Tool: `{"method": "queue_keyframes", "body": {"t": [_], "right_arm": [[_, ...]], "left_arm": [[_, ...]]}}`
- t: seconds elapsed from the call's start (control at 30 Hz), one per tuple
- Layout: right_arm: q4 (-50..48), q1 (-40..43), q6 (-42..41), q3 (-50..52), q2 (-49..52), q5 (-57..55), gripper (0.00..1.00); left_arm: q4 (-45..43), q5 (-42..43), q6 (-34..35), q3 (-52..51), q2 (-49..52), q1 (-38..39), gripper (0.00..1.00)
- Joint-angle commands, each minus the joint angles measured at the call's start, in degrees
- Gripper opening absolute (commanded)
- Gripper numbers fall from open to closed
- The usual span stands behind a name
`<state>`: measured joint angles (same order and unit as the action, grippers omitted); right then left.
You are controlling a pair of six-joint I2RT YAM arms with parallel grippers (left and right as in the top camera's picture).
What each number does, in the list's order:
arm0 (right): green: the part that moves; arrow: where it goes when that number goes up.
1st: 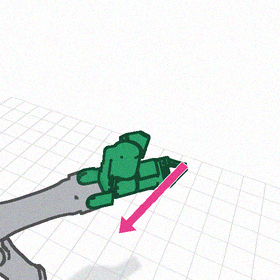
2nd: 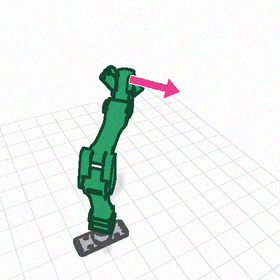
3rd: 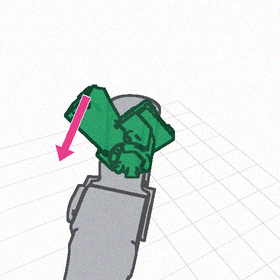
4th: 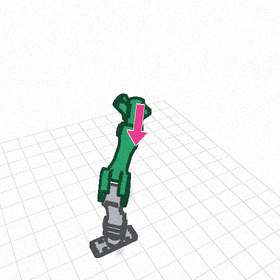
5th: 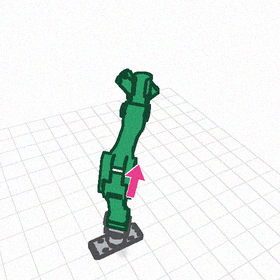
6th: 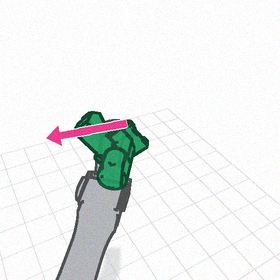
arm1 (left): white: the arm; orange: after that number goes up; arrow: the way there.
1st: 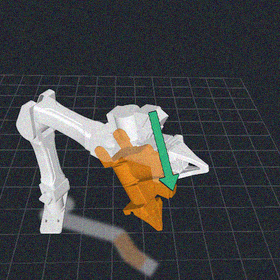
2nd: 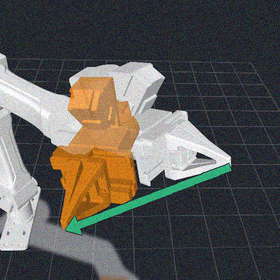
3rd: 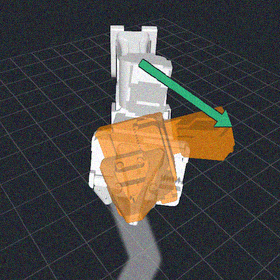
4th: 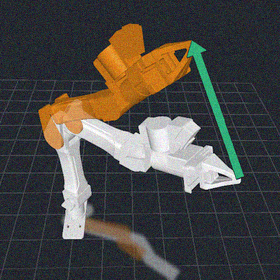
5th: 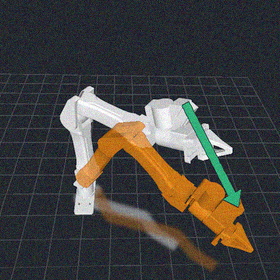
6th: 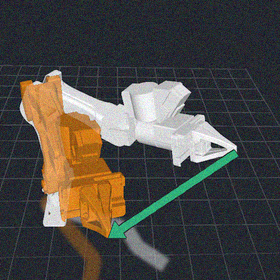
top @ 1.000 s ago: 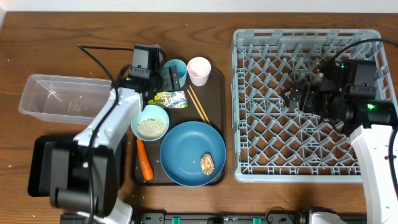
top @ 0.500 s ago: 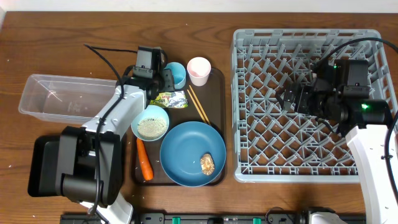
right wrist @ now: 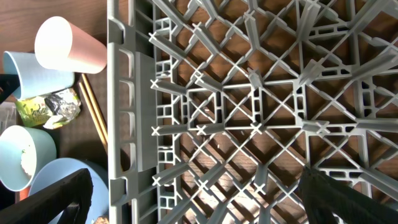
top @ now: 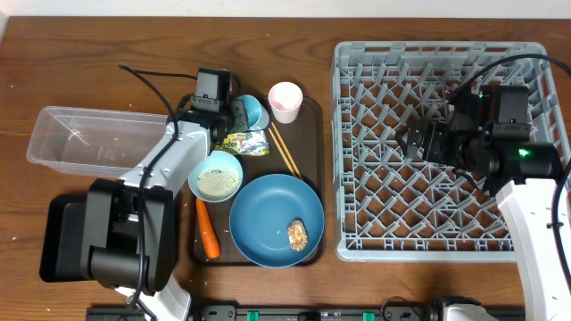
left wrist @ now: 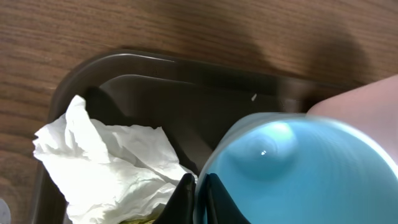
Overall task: Sort waste into correct bins and load items into the dishwasher rack
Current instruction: 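Reach left gripper to blue cup, right gripper toward rack, then lift blue cup with left gripper and pass to right gripper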
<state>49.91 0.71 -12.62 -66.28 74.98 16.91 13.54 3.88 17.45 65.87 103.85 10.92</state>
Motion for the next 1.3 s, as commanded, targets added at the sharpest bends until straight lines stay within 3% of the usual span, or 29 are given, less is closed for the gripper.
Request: {"method": "queue_keyframes", "body": {"t": [0.0,0.3,0.53,0.67,0.93,1.17,1.27], "right_arm": [[0.04,-0.79,-0.66,-0.68,0.15,0.0,0.99],[-0.15,-0.76,-0.61,-0.68,0.15,-0.24,0.99],[-2.38,-0.74,3.52,-0.76,0.13,2.4,0.95],[-3.26,-0.79,12.0,-2.21,0.13,13.92,0.92],[-4.63,-0.79,18.01,-8.07,0.13,37.59,0.83],[-8.72,-0.79,23.91,-8.52,0.13,58.27,0.82],[-10.01,-0.81,26.38,-8.5,0.13,65.42,0.82]], "left_arm": [[0.5,-0.87,0.87,0.66,1.16,-0.35,0.06],[3.04,-0.04,0.2,0.66,-8.35,-0.46,0.06],[11.47,2.62,0.2,0.66,-19.74,-0.72,0.06],[13.53,15.54,-2.62,0.66,-25.4,-0.72,0.06],[11.69,40.37,-2.8,0.66,-32.83,-0.72,0.06],[5.11,64.98,-2.05,0.66,-33.51,-0.72,0.06],[-0.13,71.71,0.81,0.66,-33.51,-0.72,0.06]]}}
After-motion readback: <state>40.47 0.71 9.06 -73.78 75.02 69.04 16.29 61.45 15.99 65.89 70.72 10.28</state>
